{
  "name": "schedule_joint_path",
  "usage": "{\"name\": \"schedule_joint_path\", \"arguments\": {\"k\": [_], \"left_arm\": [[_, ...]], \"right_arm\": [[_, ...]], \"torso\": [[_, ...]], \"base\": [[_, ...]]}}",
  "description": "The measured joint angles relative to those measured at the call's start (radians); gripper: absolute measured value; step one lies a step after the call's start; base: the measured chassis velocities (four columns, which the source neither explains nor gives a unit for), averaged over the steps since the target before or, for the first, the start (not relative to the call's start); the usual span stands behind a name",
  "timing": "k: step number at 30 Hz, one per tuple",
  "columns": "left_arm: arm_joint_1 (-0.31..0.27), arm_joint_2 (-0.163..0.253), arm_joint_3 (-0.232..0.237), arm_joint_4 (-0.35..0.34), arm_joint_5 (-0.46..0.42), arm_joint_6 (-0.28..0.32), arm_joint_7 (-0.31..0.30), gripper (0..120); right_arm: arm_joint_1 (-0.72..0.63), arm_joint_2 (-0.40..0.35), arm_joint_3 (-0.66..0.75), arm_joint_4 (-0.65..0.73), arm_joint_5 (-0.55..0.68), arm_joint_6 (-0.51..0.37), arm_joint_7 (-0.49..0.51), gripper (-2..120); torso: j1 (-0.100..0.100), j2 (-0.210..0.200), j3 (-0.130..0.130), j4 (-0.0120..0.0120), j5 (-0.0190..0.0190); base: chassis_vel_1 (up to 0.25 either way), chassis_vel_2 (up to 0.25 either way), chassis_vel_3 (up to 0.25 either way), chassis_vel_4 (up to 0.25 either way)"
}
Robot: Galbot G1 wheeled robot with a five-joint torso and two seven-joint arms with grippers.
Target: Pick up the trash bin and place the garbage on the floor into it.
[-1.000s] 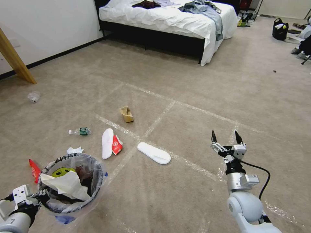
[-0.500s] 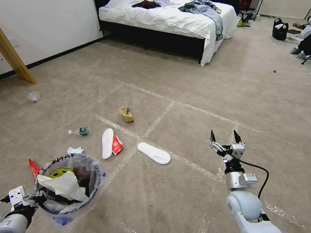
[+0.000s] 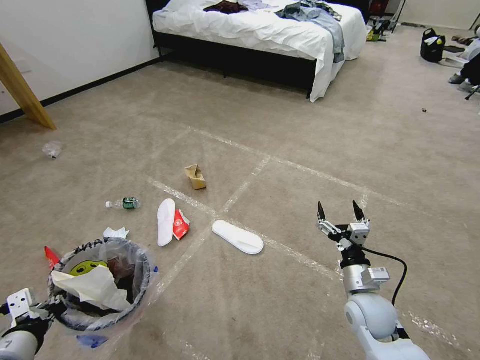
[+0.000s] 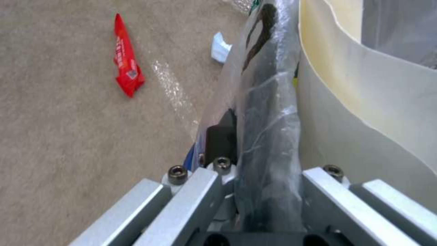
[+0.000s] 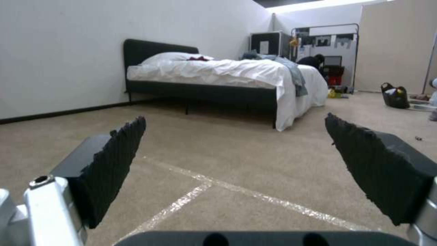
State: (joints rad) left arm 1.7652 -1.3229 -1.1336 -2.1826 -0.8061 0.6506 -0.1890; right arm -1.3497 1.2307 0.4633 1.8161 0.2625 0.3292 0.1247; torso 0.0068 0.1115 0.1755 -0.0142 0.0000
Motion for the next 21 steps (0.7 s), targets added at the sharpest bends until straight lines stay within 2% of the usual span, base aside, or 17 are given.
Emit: {"name": "schedule_joint_path", "arguments": {"k": [7,21], "left_arm": [[-0.007,0.002,0.002,0.007,0.0,0.0,-0.001,1],[-0.006,0.002,0.001,0.011,-0.002,0.001,-0.001,1]], "right_arm": [[0.004,0.002,-0.003,-0.007,0.003,0.006,0.0,100],[0.007,0.006,-0.009,-0.015,-0.002,0.01,-0.002,100]], "torso": [[0.0,0.0,0.0,0.0,0.0],[0.0,0.0,0.0,0.0,0.0]], "base": [[-0.121,0.124,0.134,-0.14],[-0.069,0.068,0.084,-0.071]]}}
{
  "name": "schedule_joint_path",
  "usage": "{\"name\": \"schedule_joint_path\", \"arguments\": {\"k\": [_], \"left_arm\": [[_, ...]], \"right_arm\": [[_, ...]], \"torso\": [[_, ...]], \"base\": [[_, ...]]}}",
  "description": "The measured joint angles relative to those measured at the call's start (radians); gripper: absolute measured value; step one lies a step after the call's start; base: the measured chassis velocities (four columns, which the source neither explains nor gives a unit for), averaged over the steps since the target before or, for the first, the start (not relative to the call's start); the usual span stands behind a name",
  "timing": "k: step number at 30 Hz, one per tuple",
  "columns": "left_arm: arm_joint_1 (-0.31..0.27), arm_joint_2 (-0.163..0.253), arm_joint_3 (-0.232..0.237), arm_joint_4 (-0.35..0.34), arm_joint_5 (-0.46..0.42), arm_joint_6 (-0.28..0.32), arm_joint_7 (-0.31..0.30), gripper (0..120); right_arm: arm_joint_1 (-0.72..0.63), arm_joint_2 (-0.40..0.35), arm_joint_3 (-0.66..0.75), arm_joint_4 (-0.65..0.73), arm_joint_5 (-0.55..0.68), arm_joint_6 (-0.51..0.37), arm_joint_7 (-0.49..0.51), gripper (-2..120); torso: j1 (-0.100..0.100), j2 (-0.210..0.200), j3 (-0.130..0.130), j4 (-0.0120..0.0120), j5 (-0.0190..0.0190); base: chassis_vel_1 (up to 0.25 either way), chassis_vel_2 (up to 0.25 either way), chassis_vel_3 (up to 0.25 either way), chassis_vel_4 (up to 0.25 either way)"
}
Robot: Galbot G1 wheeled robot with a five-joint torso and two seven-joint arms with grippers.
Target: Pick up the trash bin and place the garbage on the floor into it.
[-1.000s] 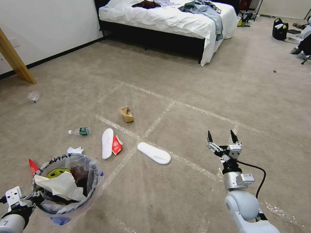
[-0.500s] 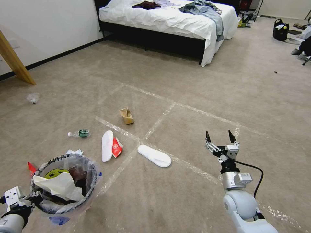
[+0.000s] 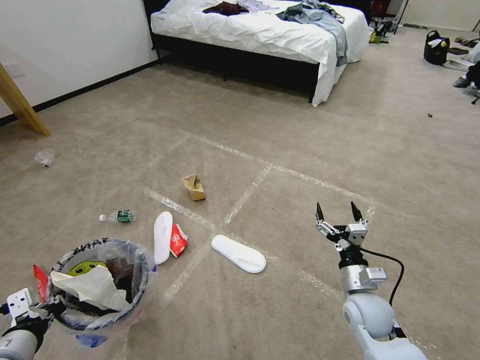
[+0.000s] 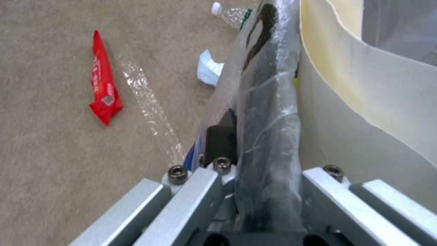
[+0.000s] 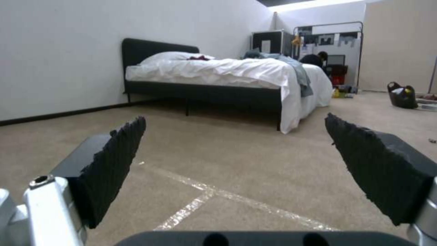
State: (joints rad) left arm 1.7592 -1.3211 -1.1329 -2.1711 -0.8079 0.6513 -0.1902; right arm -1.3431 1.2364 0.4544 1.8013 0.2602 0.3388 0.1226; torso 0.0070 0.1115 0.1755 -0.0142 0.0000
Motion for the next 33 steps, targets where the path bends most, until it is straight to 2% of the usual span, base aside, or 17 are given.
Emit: {"name": "schedule_joint_path", "arguments": {"k": [13,33], "left_arm": [[0.01,-0.01,0.004,-0.008,0.003,-0.001,0.002,1],[0.008,-0.012,0.013,-0.018,0.005,-0.002,0.001,1]], "right_arm": [[-0.008,0.001,0.003,-0.003,-0.003,0.018,0.001,100],[-0.013,-0.007,-0.003,0.001,-0.005,0.024,0.002,100]], "torso": [[0.0,0.0,0.0,0.0,0.0],[0.0,0.0,0.0,0.0,0.0]], "base": [[-0.076,0.083,0.087,-0.088],[0.0,0.0,0.0,0.0]]}}
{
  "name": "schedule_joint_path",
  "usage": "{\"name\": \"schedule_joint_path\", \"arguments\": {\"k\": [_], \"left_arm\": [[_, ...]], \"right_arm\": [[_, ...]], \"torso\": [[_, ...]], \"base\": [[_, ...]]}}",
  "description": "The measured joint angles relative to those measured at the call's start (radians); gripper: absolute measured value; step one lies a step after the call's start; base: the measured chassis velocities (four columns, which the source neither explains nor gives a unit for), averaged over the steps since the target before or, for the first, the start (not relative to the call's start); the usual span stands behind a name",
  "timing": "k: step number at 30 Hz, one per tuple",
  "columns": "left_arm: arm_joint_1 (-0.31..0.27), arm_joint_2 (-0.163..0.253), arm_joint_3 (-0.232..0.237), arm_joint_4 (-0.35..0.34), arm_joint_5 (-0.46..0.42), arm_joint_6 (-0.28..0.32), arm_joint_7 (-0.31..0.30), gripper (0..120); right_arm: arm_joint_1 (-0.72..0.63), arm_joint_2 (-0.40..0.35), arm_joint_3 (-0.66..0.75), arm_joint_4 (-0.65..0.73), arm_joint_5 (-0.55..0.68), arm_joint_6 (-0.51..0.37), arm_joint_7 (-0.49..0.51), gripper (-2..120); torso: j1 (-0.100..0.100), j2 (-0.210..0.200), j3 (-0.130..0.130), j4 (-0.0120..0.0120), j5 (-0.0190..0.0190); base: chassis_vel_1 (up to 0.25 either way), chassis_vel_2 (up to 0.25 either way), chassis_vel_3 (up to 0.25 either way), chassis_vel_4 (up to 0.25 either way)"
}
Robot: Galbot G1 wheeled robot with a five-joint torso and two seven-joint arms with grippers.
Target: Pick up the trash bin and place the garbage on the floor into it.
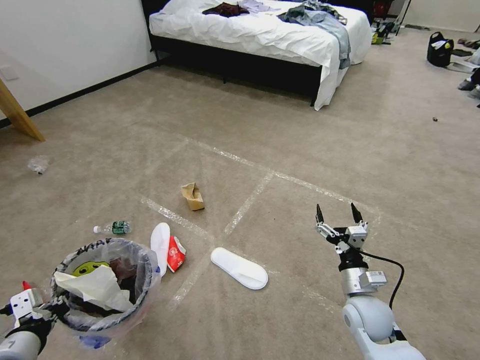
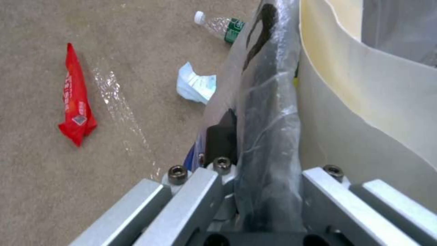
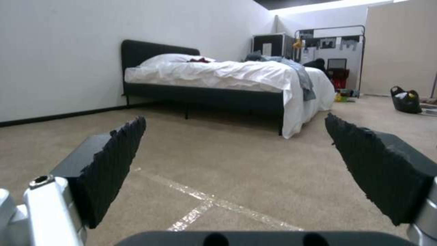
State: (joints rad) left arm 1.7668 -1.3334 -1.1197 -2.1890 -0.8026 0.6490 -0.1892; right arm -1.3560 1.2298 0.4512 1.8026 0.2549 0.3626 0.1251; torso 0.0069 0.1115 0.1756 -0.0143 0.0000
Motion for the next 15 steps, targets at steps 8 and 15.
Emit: {"name": "schedule_joint_path", "arguments": {"k": [8,15], "left_arm": [[-0.002,0.001,-0.003,0.007,-0.001,0.0,-0.001,1],[-0.019,0.007,0.018,0.016,0.004,0.002,-0.004,1]], "right_arm": [[0.007,-0.001,-0.009,-0.005,-0.007,-0.007,-0.002,100],[0.061,-0.081,-0.082,-0.003,0.021,-0.129,0.032,100]], "torso": [[0.0,0.0,0.0,-0.0001,0.0],[0.0,0.0,0.0,0.0004,0.0003]], "base": [[0.0,0.0,0.0,0.0],[0.0,0.0,0.0,0.0]]}}
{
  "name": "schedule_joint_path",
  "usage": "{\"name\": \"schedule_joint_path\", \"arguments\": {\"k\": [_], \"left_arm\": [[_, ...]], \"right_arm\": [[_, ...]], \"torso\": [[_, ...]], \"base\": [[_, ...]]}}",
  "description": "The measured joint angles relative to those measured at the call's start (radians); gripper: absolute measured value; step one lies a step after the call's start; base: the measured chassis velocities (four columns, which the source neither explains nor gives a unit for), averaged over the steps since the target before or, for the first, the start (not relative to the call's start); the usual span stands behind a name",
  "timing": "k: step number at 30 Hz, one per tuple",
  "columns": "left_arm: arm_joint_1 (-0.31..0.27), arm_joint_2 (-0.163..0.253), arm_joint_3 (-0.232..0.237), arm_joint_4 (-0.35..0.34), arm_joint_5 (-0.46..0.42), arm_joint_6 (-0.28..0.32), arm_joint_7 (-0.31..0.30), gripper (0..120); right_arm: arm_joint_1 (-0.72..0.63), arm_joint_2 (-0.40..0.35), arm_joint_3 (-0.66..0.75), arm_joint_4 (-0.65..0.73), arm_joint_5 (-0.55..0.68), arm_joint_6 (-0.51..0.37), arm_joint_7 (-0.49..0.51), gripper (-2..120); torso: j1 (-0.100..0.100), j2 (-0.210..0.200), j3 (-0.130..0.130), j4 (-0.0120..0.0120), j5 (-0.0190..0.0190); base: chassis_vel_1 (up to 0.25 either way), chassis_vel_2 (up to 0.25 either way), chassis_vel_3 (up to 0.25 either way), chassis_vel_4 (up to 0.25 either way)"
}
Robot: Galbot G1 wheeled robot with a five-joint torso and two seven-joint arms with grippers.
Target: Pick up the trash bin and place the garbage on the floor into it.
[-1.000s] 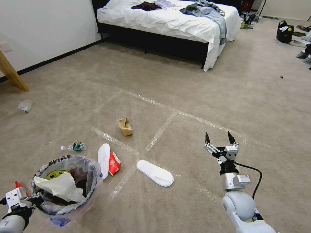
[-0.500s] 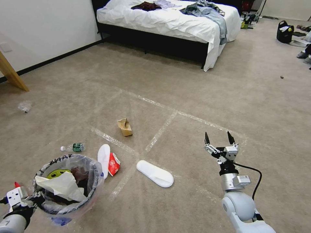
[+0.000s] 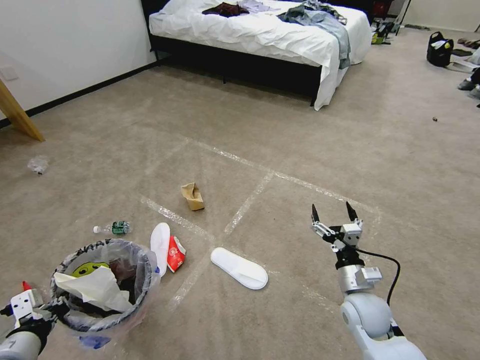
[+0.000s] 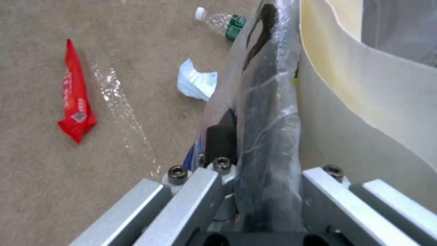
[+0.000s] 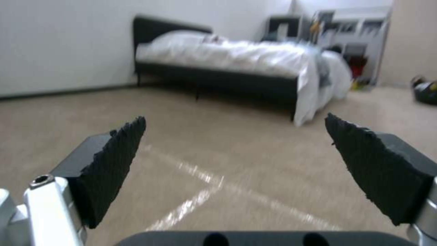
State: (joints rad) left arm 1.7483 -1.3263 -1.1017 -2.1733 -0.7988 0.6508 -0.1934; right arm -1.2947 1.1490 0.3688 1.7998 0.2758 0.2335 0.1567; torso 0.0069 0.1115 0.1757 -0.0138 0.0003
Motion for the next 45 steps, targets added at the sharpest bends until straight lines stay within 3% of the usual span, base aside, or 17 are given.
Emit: {"name": "schedule_joint_path", "arguments": {"k": [4,5,6,7,9,12,14,15,20,22,24,30,33,41,45], "left_arm": [[-0.029,0.017,0.021,0.014,-0.001,0.006,-0.003,1],[-0.036,0.02,0.025,0.019,-0.002,0.008,-0.002,1],[-0.036,0.02,0.025,0.021,-0.002,0.009,-0.002,1],[-0.036,0.02,0.025,0.021,-0.002,0.009,-0.002,1],[-0.035,0.018,0.02,0.023,-0.002,0.009,-0.003,1],[-0.035,0.018,0.018,0.022,-0.004,0.009,-0.003,1],[-0.04,0.016,0.019,0.017,-0.008,0.01,-0.004,1],[-0.04,0.016,0.019,0.017,-0.008,0.01,-0.004,1],[-0.017,-0.005,0.0,0.01,-0.007,0.008,-0.004,1],[-0.011,-0.011,-0.005,0.01,-0.006,0.006,-0.004,1],[-0.003,-0.031,-0.014,0.003,-0.001,0.003,-0.003,1],[0.006,-0.063,-0.016,-0.006,0.011,-0.001,0.0,1],[0.017,-0.095,-0.016,-0.007,0.032,-0.012,0.009,1],[0.034,-0.123,-0.029,-0.023,0.04,-0.019,0.015,1],[0.043,-0.128,-0.036,-0.024,0.041,-0.023,0.017,1]], "right_arm": [[0.014,-0.072,-0.035,0.011,0.01,-0.089,0.014,100],[0.029,-0.111,-0.078,0.016,0.018,-0.152,0.032,100],[0.044,-0.138,-0.118,0.021,0.034,-0.209,0.05,100],[0.044,-0.138,-0.118,0.021,0.034,-0.209,0.05,100],[0.097,-0.185,-0.241,0.032,0.091,-0.366,0.104,100],[0.133,-0.204,-0.306,0.031,0.118,-0.426,0.129,100],[0.213,-0.232,-0.451,-0.001,0.175,-0.515,0.171,100],[0.213,-0.232,-0.451,-0.001,0.175,-0.515,0.171,100],[0.383,-0.243,-0.701,-0.131,0.237,-0.707,0.185,100],[0.417,-0.235,-0.743,-0.159,0.243,-0.733,0.186,100],[0.519,-0.201,-0.838,-0.228,0.28,-0.844,0.179,100],[0.617,-0.152,-0.925,-0.312,0.288,-0.928,0.124,100],[0.662,-0.096,-0.961,-0.371,0.26,-0.977,0.027,100],[0.713,0.01,-1.016,-0.469,0.153,-0.977,-0.065,100],[0.73,0.065,-1.035,-0.556,0.091,-0.922,-0.082,100]], "torso": [[0.0,0.0,0.0,-0.0007,-0.0006],[0.0,0.0,0.0,-0.0015,-0.0004],[0.0,0.0,0.0,-0.0008,-0.0004],[0.0,0.0,0.0,-0.0008,-0.0004],[0.0,0.0,0.0,-0.0002,-0.0002],[0.0,0.0,0.0,-0.0002,-0.0002],[0.0,0.0,0.0,-0.0003,-0.0001],[0.0,0.0,0.0,-0.0003,-0.0001],[0.0,0.0,0.0,-0.0004,-0.0002],[0.0,0.0,0.0,-0.0003,-0.0003],[0.0,0.0,0.0,-0.0003,-0.0003],[0.0,0.0,0.0,-0.0003,-0.0003],[0.0,0.0,0.0,-0.0003,-0.0003],[0.0,0.0,0.0,-0.0004,-0.0005],[0.0,0.0,0.0,-0.0003,-0.0003]], "base": [[0.0,0.0,0.0,0.0],[0.0,0.0,0.0,0.0],[0.0,0.0,0.0,0.0],[0.0,0.0,0.0,0.0],[0.0,0.0,0.0,0.0],[0.0,0.0,0.0,0.0],[0.0,0.0,0.0,0.0],[0.0,0.0,0.0,0.0],[0.0,0.0,0.0,0.0],[0.0,0.0,0.0,0.0],[0.0,0.0,0.0,0.0],[0.0,0.0,0.0,0.0],[0.0,0.0,0.0,0.0],[0.0,0.0,0.0,0.0],[0.0,0.0,0.0,0.0]]}}
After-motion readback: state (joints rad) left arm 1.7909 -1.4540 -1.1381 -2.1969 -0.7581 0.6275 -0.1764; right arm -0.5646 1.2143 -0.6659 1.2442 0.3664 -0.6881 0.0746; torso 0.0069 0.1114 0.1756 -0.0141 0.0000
